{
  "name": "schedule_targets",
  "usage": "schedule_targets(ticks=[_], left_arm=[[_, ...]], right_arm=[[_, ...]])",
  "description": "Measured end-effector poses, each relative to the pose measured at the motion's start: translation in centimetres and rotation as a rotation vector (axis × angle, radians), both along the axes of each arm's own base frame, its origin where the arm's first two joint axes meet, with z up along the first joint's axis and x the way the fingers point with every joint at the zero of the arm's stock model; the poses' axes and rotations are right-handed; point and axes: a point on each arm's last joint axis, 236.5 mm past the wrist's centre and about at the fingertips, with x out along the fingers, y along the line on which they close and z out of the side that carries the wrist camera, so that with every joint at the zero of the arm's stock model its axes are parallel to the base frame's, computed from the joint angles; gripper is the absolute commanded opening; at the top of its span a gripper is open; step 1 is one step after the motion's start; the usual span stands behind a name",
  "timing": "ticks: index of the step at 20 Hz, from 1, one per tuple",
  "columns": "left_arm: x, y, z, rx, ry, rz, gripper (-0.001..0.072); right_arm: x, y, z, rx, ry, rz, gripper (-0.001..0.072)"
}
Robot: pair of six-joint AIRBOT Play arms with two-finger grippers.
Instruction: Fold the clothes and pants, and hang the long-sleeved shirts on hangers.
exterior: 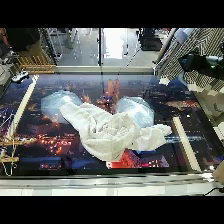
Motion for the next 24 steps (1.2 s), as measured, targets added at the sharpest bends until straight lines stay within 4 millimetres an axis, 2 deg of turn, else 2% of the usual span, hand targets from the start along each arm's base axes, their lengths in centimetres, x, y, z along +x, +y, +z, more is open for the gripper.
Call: schedule_targets(ticks=[16,20,21,23,24], left_arm=[[0.2,0.0,0.1,-0.001,-0.009,0.002,0.0412],[1.4,-0.1,0.6,-0.006,-0.056,0.0,0.0412],[1.5,-0.3,0.5,-0.016,-0.056,-0.003,0.0414],[1.7,-0.9,0.2,-0.037,-0.051,-0.022,0.0421],[1.7,-1.1,0.2,-0.036,-0.045,-0.038,0.0421]], right_arm=[[0.0,0.0,0.1,0.002,-0.003,-0.001,0.0501],[-0.3,1.7,1.5,0.136,-0.019,0.024,0.0498],[-0.7,2.3,1.5,0.155,-0.008,0.04,0.0458],[-1.5,3.1,0.7,0.149,0.04,0.075,0.0148],[-1.9,3.1,0.0,0.129,0.068,0.083,0.0133]])
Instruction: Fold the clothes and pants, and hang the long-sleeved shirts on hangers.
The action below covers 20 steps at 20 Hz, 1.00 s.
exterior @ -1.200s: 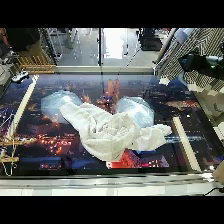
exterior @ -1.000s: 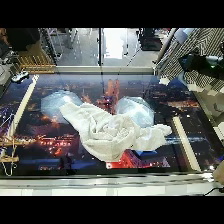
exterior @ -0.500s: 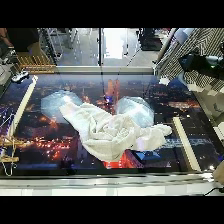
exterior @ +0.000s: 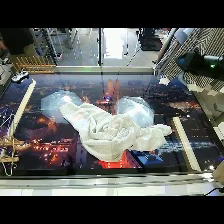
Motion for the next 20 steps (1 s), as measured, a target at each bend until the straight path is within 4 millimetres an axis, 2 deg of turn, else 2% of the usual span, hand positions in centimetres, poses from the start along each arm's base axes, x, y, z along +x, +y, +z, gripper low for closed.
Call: schedule_targets(ticks=[1,2,3,5,6,7,8,9,10,12,14,15,17,19,20], left_arm=[[0.1,-0.3,-0.1,-0.001,0.003,-0.015,0.042],[0.1,-0.5,-0.2,-0.002,0.006,-0.025,0.0419],[0.2,-0.6,-0.2,-0.004,0.008,-0.033,0.0419],[0.2,-0.9,-0.3,-0.006,0.013,-0.044,0.0421],[0.2,-1.0,-0.4,-0.009,0.014,-0.051,0.0422],[0.3,-1.2,-0.5,-0.007,0.02,-0.066,0.0542],[0.4,-1.9,-0.7,-0.005,0.031,-0.104,0.0605],[0.6,-3.4,-1.3,-0.022,0.05,-0.178,0.0599],[0.9,-5.5,-2.3,-0.054,0.074,-0.268,0.0597],[1.0,-12.2,-5.7,-0.149,0.156,-0.517,0.0597],[-0.1,-18.6,-11.1,-0.187,0.282,-0.72,0.0598],[-1.0,-21.6,-14.4,-0.177,0.344,-0.807,0.0599],[-3.4,-27.4,-20.5,-0.151,0.434,-0.979,0.0618],[-5.8,-31.9,-25.7,-0.112,0.504,-1.113,0.0627],[-6.6,-33.4,-27.8,-0.091,0.532,-1.158,0.0627]], right_arm=[[-0.3,-0.2,-0.6,-0.027,0.022,0.004,0.0233],[-0.6,-0.4,-1.2,-0.053,0.042,0.004,0.0384],[-0.9,-0.6,-1.8,-0.077,0.067,0.005,0.0472],[-1.7,-1.0,-3.3,-0.117,0.129,0.014,0.0486],[-2.2,-1.1,-4.1,-0.138,0.163,0.02,0.0543],[-2.8,-1.3,-5.0,-0.159,0.204,0.026,0.0543],[-3.3,-1.4,-6.0,-0.176,0.246,0.037,0.0543],[-4.0,-1.4,-7.3,-0.19,0.298,0.056,0.0545],[-4.8,-1.2,-8.8,-0.197,0.355,0.083,0.0585],[-6.7,-0.3,-13.0,-0.18,0.498,0.151,0.0582],[-8.6,1.2,-17.9,-0.118,0.642,0.228,0.0577],[-9.8,2.3,-20.5,-0.071,0.708,0.276,0.0577],[-11.7,4.5,-24.7,0.029,0.794,0.357,0.0577],[-12.9,6.0,-28.2,0.102,0.833,0.399,0.0577],[-13.2,6.7,-29.8,0.126,0.843,0.414,0.0577]])
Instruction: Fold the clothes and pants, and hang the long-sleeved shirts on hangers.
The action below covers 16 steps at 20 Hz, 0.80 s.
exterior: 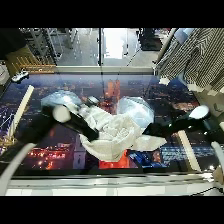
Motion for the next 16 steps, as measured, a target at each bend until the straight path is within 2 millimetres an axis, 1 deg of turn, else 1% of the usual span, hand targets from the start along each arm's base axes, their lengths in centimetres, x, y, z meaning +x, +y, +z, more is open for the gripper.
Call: schedule_targets(ticks=[2,3,4,5,6,7,9,10,11,12,13,14,16], left_arm=[[-0.9,-2.4,-3.6,0.029,0.017,-0.076,0.0614],[-1.2,-3.2,-4.7,0.032,0.023,-0.098,0.0607],[-1.4,-3.9,-5.6,0.032,0.031,-0.116,0.0505],[-1.5,-4.5,-6.3,0.031,0.032,-0.132,0.03],[-1.6,-4.9,-6.8,0.028,0.033,-0.141,0.0067],[-1.6,-5.1,-7.1,0.027,0.033,-0.148,0.0017],[-1.3,-5.2,-7.4,0.021,0.031,-0.144,0.0016],[-1.0,-5.0,-7.4,0.017,0.033,-0.132,0.0015],[-0.4,-4.4,-7.1,0.012,0.031,-0.114,0.0015],[0.5,-3.4,-6.3,0.01,0.021,-0.089,0.0015],[1.3,-2.2,-5.3,0.006,0.014,-0.064,0.0015],[2.2,-0.6,-3.8,-0.005,0.0,-0.031,0.0014],[4.5,3.3,-0.8,-0.023,-0.048,0.052,0.0014]], right_arm=[[-0.1,1.1,-2.6,0.027,0.012,0.013,0.0577],[0.2,1.6,-3.8,0.03,0.01,0.017,0.0577],[0.8,2.0,-4.8,0.028,0.0,0.014,0.0577],[1.5,2.3,-5.8,0.022,-0.013,0.008,0.0576],[2.3,2.7,-6.5,0.016,-0.026,0.008,0.0574],[3.1,3.2,-7.2,0.01,-0.041,0.01,0.0534],[4.6,4.3,-8.0,0.002,-0.071,0.025,0.0119],[5.2,5.0,-8.0,0.002,-0.085,0.037,0.0092],[5.8,5.8,-7.5,0.003,-0.109,0.062,0.0035],[6.0,6.8,-6.4,0.014,-0.131,0.096,0.0035],[6.2,8.1,-4.6,0.028,-0.165,0.142,0.0035],[6.4,9.5,-2.4,0.043,-0.207,0.182,0.0039],[6.4,13.1,3.2,0.084,-0.323,0.261,0.0285]])
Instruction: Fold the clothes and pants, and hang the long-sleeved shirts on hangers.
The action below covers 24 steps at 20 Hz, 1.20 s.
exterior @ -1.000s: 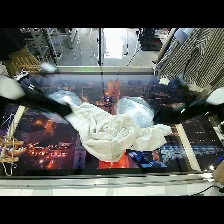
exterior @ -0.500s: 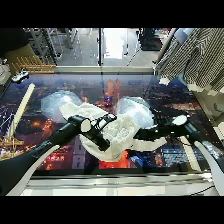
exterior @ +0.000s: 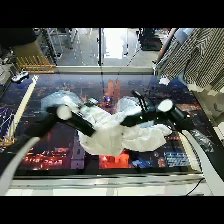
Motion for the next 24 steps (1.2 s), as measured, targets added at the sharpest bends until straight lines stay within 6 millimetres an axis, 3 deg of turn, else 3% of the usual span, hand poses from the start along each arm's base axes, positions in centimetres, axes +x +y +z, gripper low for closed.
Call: schedule_targets(ticks=[2,4,5,6,7,9,10,13,15,16,21,24], left_arm=[[1.9,4.8,2.4,-0.012,-0.038,0.109,0.0015],[3.1,9.3,3.2,-0.011,-0.043,0.212,0.0024],[3.3,11.1,3.1,-0.009,-0.031,0.251,0.0136],[3.2,12.6,2.8,-0.003,-0.008,0.281,0.0454],[2.9,13.7,2.4,0.003,0.016,0.301,0.0623],[2.0,14.5,2.1,-0.004,0.066,0.31,0.0641],[1.7,14.6,2.3,-0.014,0.074,0.312,0.0642],[2.5,13.1,5.1,-0.111,0.02,0.316,0.0642],[3.9,11.0,7.0,-0.185,-0.049,0.308,0.0651],[4.3,9.5,7.2,-0.212,-0.059,0.29,0.0693],[4.8,1.9,2.6,-0.244,0.022,0.199,0.0704],[5.5,-0.4,-1.2,-0.217,0.07,0.235,0.0692]], right_arm=[[-1.1,4.6,5.7,0.061,-0.122,0.094,0.0378],[-2.1,8.0,9.6,0.102,-0.223,0.142,0.04],[-2.0,8.8,10.9,0.102,-0.262,0.133,0.0429],[-1.7,8.8,11.2,0.085,-0.271,0.112,0.0429],[-1.2,8.3,11.0,0.058,-0.258,0.079,0.043],[-0.5,6.3,9.5,0.001,-0.191,0.013,0.046],[-0.6,5.2,8.2,-0.026,-0.137,-0.011,0.0523],[-1.7,2.7,3.5,-0.084,0.044,-0.082,0.0523],[-2.0,2.2,0.3,-0.08,0.15,-0.156,0.0523],[-1.7,2.3,-1.0,-0.058,0.193,-0.209,0.0523],[1.5,2.5,-5.9,0.009,0.338,-0.447,0.0521],[3.5,2.8,-7.9,0.038,0.379,-0.524,0.0515]])
